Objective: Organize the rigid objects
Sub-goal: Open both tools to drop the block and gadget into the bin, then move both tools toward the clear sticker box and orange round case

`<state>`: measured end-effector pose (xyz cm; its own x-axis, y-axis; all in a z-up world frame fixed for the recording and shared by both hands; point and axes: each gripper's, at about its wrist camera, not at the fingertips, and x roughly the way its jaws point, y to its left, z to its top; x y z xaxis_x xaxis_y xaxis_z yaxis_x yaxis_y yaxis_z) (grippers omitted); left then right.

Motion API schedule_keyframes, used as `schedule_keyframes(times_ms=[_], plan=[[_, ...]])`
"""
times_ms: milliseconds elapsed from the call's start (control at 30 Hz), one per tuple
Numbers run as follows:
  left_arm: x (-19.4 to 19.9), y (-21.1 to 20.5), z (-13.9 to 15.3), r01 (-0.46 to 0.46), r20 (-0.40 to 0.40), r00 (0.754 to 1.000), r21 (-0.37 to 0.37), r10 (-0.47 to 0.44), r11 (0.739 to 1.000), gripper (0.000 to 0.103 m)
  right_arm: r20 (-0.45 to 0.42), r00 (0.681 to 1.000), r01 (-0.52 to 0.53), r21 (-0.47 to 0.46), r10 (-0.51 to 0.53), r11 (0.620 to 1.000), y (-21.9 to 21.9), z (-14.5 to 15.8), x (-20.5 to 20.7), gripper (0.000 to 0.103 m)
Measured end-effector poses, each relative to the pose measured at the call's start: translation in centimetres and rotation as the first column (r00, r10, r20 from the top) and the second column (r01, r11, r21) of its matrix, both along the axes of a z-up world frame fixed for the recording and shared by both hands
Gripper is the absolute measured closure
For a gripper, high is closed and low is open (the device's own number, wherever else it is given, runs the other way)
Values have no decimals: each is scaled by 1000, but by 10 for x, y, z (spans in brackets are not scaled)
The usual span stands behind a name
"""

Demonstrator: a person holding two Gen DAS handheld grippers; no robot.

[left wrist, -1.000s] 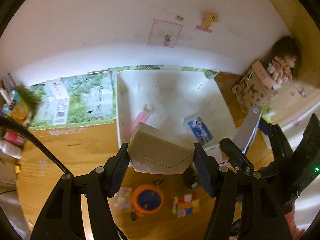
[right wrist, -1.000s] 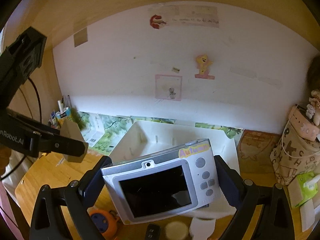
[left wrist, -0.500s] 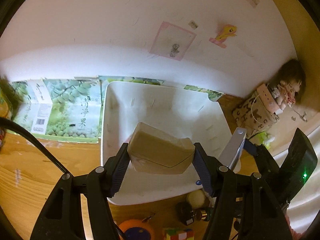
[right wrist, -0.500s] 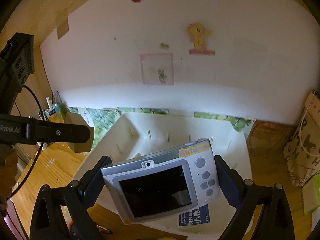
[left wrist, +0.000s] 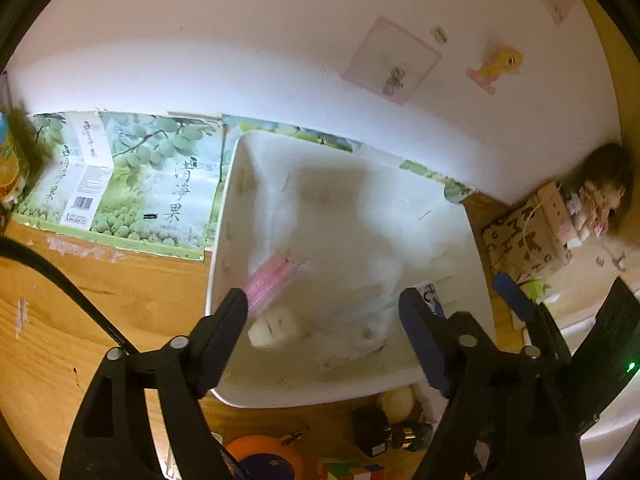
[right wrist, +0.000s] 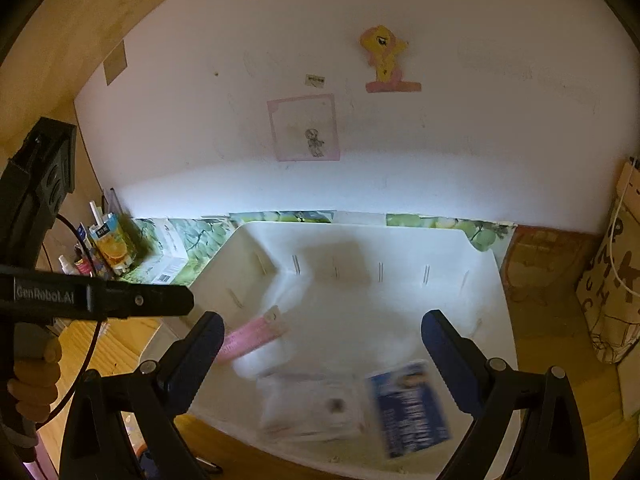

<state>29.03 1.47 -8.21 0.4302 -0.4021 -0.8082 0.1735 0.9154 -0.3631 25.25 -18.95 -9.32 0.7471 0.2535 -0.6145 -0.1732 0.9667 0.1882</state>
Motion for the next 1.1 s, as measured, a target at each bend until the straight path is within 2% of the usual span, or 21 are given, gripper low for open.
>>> schedule_keyframes(times_ms=[333, 633, 900, 1100], plan=[[-25, 18, 28, -22, 94, 995, 7, 21, 1000, 20, 34, 999, 13, -15, -12, 1000, 4, 22, -15, 4], [-60, 36, 60, -4, 200, 980, 47, -5, 999, 20, 116, 992, 62, -38, -57, 997, 10, 52, -50, 4], [-97, 48, 87, 18, 304, 951, 117, -53, 993, 20, 171, 981, 107, -57, -96, 993, 21, 74, -84, 4], [-121, 58, 95, 33, 334, 938, 171, -89, 985, 20, 195, 971, 158, -83, -139, 984, 30, 83, -111, 4]])
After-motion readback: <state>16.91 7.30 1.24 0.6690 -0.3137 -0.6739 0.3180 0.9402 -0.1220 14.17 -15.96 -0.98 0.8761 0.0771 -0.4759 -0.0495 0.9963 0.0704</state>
